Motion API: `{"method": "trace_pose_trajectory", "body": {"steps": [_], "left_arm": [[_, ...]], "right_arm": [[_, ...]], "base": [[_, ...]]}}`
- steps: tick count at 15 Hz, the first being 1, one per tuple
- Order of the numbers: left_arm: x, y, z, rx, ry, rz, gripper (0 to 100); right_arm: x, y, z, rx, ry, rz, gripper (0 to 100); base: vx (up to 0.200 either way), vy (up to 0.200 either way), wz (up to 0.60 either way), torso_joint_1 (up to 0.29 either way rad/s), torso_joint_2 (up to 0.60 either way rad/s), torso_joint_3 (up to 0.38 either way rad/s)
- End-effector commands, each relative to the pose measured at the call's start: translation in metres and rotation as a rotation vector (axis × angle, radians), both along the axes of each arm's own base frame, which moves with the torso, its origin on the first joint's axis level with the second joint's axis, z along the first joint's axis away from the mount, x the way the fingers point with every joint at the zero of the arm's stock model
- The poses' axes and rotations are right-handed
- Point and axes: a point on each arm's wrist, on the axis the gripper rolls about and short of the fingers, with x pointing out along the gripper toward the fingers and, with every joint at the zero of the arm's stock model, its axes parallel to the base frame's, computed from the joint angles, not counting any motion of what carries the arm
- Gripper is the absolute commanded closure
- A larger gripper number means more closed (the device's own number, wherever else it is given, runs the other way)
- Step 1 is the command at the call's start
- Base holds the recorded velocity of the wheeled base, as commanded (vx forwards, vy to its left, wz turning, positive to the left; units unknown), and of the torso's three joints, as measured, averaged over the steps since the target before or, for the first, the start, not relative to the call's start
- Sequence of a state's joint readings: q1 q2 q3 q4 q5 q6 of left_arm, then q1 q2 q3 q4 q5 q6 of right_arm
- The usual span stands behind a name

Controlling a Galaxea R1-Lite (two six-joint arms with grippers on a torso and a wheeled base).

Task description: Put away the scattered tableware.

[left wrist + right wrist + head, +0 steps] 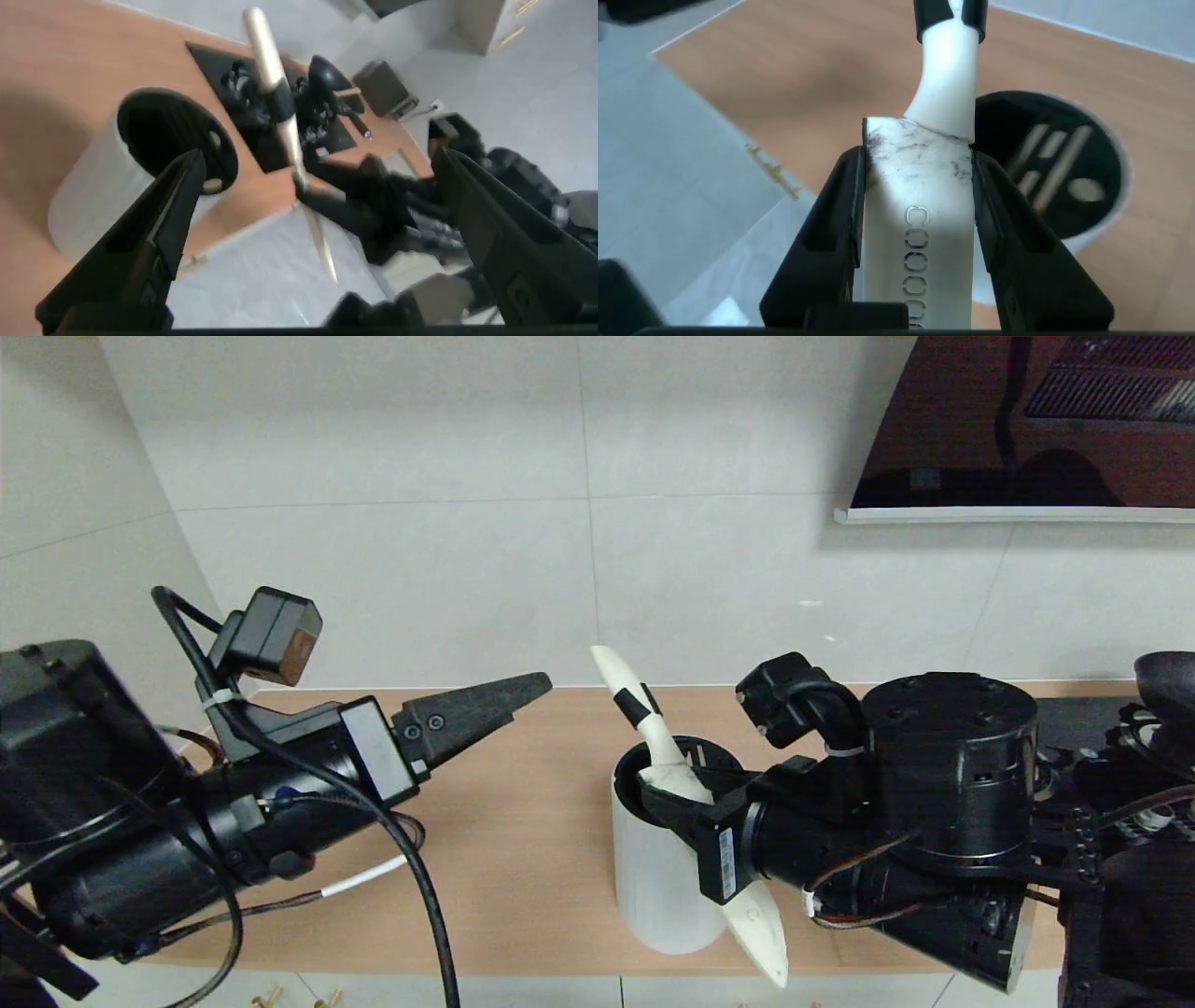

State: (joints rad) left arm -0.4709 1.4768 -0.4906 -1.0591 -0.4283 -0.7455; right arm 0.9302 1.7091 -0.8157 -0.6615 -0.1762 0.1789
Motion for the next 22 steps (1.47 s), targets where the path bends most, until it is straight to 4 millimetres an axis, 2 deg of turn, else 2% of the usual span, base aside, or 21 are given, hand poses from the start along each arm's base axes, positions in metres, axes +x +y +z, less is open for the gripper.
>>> {"method": "trace_pose_trajectory", "body": {"steps": [1, 3, 7, 14, 22], "left_arm": [[0.005, -0.015, -0.025, 0.042, 0.040, -0.011, 0], [0.013, -0.030, -0.036, 0.046, 0.044, 0.019, 0], [0.016, -0.046, -0.042, -0.007, 0.060, -0.023, 0], [0.027, -0.055, -0.053, -0.060, 0.047, -0.024, 0], [0.028, -0.056, -0.051, -0.086, 0.003, -0.018, 0]], "right_arm": [[-0.002, 0.002, -0.001, 0.008, 0.012, 0.017, 100], [-0.003, 0.002, 0.000, 0.016, 0.017, 0.034, 100], [-0.011, 0.006, 0.002, 0.025, 0.013, 0.062, 100], [-0.015, 0.007, 0.003, 0.027, 0.015, 0.075, 100], [-0.021, 0.010, 0.001, 0.020, 0.020, 0.096, 100]], "base": [[0.000, 0.000, 0.00, 0.000, 0.00, 0.000], [0.000, 0.000, 0.00, 0.000, 0.00, 0.000], [0.000, 0.000, 0.00, 0.000, 0.00, 0.000], [0.000, 0.000, 0.00, 0.000, 0.00, 0.000], [0.000, 0.000, 0.00, 0.000, 0.00, 0.000]]}}
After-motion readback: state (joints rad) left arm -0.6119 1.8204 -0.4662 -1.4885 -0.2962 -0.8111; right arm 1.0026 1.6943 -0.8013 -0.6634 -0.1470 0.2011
